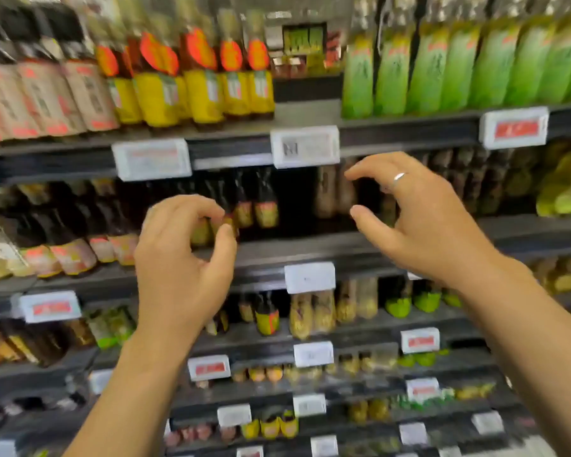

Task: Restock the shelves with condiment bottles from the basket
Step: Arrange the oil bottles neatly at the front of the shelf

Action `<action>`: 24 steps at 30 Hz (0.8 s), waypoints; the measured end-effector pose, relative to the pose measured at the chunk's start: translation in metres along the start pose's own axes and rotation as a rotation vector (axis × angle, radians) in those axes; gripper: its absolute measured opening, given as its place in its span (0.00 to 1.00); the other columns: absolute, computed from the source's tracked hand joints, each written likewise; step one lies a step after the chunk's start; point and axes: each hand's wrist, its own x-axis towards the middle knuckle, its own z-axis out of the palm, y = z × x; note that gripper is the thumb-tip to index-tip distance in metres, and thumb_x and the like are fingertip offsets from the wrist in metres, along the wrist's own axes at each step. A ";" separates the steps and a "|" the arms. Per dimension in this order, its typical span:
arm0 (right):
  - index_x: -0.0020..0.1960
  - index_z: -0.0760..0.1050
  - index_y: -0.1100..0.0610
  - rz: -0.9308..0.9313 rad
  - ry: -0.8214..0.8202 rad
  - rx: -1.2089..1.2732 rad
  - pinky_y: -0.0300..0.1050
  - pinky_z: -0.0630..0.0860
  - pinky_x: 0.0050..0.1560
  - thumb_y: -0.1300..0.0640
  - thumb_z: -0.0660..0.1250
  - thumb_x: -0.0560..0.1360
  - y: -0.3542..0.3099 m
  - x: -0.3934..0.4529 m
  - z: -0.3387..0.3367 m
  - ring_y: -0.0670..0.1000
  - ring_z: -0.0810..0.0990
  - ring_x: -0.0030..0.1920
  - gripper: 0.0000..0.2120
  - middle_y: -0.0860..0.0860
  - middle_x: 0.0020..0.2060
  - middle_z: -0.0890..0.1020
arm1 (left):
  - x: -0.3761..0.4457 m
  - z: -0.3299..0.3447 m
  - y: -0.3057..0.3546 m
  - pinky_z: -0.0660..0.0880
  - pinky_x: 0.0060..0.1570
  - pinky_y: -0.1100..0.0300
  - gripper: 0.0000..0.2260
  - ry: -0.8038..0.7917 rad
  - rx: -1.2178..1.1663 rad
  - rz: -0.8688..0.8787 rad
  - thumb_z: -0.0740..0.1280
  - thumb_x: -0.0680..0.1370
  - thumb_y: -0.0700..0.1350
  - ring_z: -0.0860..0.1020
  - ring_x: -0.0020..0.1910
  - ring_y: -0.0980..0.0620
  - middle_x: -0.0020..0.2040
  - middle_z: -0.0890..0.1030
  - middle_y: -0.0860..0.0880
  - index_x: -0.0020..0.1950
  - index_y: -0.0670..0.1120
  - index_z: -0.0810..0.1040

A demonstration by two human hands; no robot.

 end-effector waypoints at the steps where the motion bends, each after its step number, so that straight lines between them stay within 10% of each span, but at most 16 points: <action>1: 0.65 0.76 0.48 0.029 -0.016 0.036 0.28 0.66 0.60 0.48 0.67 0.77 0.009 -0.022 0.001 0.38 0.72 0.59 0.17 0.43 0.60 0.76 | -0.016 0.009 0.008 0.64 0.57 0.74 0.04 -0.059 -0.037 0.015 0.69 0.77 0.40 0.74 0.53 0.57 0.50 0.78 0.53 0.51 0.44 0.79; 6: 0.51 0.79 0.51 0.359 -0.171 0.231 0.41 0.79 0.49 0.54 0.72 0.76 0.055 -0.151 0.038 0.44 0.80 0.46 0.05 0.46 0.46 0.81 | -0.119 0.075 0.024 0.64 0.54 0.77 0.06 -0.561 -0.152 -0.118 0.71 0.75 0.42 0.71 0.49 0.63 0.50 0.78 0.55 0.51 0.47 0.80; 12: 0.41 0.75 0.50 0.910 -0.463 0.377 0.35 0.69 0.40 0.62 0.72 0.76 0.086 -0.317 0.098 0.35 0.77 0.35 0.10 0.44 0.36 0.79 | -0.265 0.152 0.022 0.72 0.42 0.66 0.07 -1.209 -0.206 -0.418 0.72 0.77 0.41 0.80 0.46 0.49 0.45 0.81 0.54 0.49 0.52 0.78; 16: 0.41 0.78 0.56 1.265 -0.486 0.376 0.41 0.76 0.49 0.65 0.70 0.74 0.091 -0.423 0.130 0.50 0.81 0.43 0.06 0.53 0.40 0.83 | -0.357 0.185 0.015 0.78 0.50 0.47 0.04 -1.515 -0.119 -0.599 0.71 0.77 0.42 0.81 0.48 0.41 0.45 0.83 0.41 0.51 0.43 0.79; 21: 0.41 0.78 0.48 1.658 -0.516 0.421 0.55 0.80 0.55 0.61 0.72 0.75 0.077 -0.539 0.169 0.51 0.79 0.43 0.09 0.47 0.39 0.81 | -0.466 0.217 0.015 0.77 0.58 0.51 0.11 -1.770 -0.002 -0.719 0.70 0.76 0.42 0.81 0.58 0.42 0.58 0.83 0.42 0.58 0.43 0.81; 24: 0.44 0.76 0.45 1.679 -0.601 0.404 0.43 0.73 0.47 0.54 0.71 0.76 0.081 -0.590 0.216 0.49 0.78 0.45 0.06 0.45 0.42 0.80 | -0.539 0.246 0.009 0.72 0.57 0.62 0.13 -1.864 0.000 -0.745 0.70 0.76 0.43 0.80 0.59 0.45 0.59 0.83 0.45 0.61 0.45 0.80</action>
